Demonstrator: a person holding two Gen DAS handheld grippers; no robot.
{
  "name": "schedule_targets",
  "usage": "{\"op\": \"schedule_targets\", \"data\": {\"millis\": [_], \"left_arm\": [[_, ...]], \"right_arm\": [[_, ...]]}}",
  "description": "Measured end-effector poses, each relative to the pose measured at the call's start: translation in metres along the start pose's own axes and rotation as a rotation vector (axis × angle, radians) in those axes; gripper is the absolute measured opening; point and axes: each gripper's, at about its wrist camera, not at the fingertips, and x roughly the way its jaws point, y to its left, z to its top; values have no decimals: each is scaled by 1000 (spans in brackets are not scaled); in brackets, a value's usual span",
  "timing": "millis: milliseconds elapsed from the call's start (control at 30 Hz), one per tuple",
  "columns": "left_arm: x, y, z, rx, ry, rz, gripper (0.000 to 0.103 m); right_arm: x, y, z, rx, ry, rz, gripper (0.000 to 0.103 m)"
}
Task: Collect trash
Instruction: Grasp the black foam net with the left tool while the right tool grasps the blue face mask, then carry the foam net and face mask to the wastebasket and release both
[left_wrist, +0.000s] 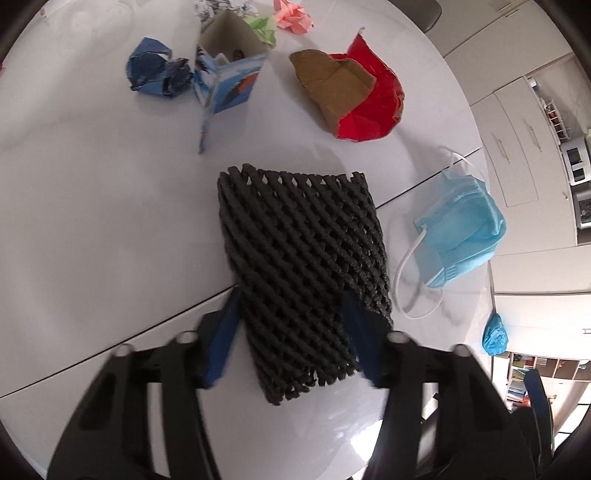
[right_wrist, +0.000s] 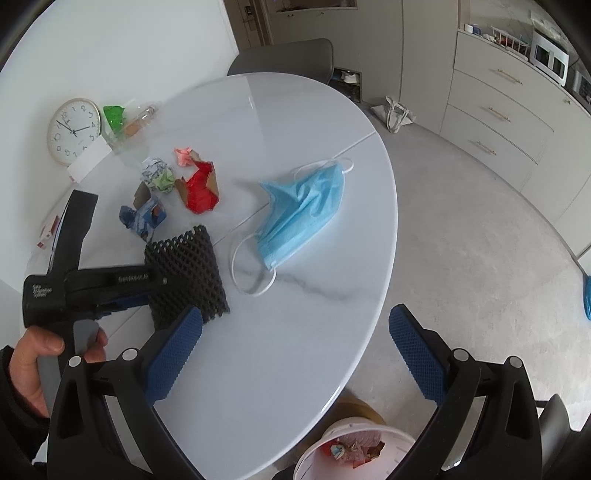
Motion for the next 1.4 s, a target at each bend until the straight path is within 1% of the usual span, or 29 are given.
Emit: {"op": "schedule_targets", "data": {"millis": [67,133,167,200,233,333,467,533,567,600,633,667,700,767,800,900,967,1067,1200,1367,1400], "left_arm": [[1,-2,1,7,3,17,38],[2,-4,5,15,3,29,33],[1,-3,4,18,0,24,28],[-1,-1,3,18,-6,15,25],[-4,0,4,20,-11,8,20],[-11,3,4,56,-30,-4,16],[-23,4,2,105,-66,7,15],[-28,2,3,124,-82,7,15],[-32,2,2,138,-91,7,15],[-36,2,1,150,-98,7,15],[-39,2,1,161,-106,10,15],[-44,5,0,180,-116,14,15],[-49,4,-1,198,-126,16,15],[-59,4,-5,233,-150,27,15],[-63,2,-7,250,-160,29,15],[-79,4,-17,293,-183,19,15],[-87,-1,-23,328,-192,16,15],[-98,-9,-40,387,-197,8,15],[-106,-24,-67,457,-171,-32,15],[-108,-48,-107,583,-147,-66,15],[-107,-52,-113,606,-142,-71,15]], "right_arm": [[7,-2,8,2,0,-2,100],[20,-7,19,22,9,5,100],[26,-9,24,33,18,4,100],[33,-12,29,44,21,4,100],[41,-14,36,57,25,7,100],[69,-19,55,85,57,10,100],[96,-20,73,116,82,12,93],[109,-22,80,145,108,26,84],[116,-22,82,155,125,33,75],[123,-21,83,165,147,45,62],[126,-20,84,168,156,55,55],[128,-19,84,171,159,67,40],[126,-17,83,170,157,78,30],[118,-11,80,151,137,100,21],[112,-7,78,136,125,103,19],[88,-2,69,116,85,122,19],[70,-4,63,105,61,122,19],[34,-8,43,101,20,125,19],[-16,-22,2,111,-9,103,19],[-68,-46,-70,159,12,13,19],[-79,-53,-90,179,19,-13,19]]}}
